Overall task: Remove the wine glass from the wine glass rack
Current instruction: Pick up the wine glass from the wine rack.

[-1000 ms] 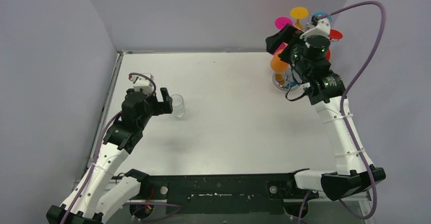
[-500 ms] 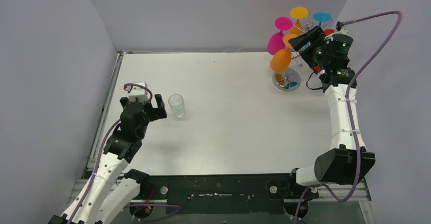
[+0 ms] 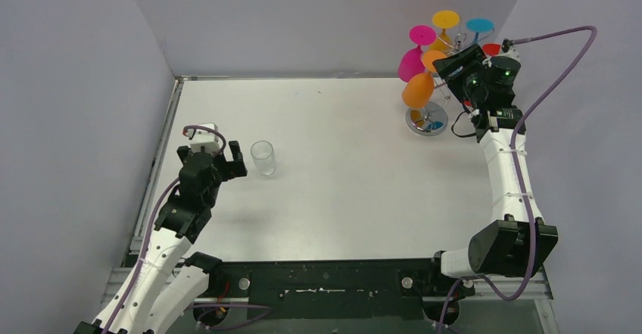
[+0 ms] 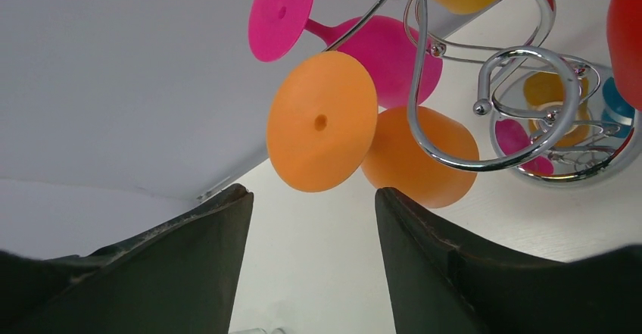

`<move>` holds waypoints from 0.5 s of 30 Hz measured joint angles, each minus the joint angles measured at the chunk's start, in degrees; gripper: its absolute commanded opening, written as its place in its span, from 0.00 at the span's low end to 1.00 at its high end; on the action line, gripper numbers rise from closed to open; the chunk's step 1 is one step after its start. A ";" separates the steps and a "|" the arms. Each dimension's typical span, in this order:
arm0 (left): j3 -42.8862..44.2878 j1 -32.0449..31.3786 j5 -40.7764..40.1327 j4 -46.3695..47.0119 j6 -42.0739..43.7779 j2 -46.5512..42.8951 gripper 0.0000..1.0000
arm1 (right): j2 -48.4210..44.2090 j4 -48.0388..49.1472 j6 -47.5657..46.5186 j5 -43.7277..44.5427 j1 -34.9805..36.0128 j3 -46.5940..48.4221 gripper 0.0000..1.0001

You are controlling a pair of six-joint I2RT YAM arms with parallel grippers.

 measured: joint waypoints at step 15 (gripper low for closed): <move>-0.28 0.00 0.04 0.13 0.00 -0.20 0.94 | 0.72 4.09 1.53 3.80 0.00 -1.20 0.50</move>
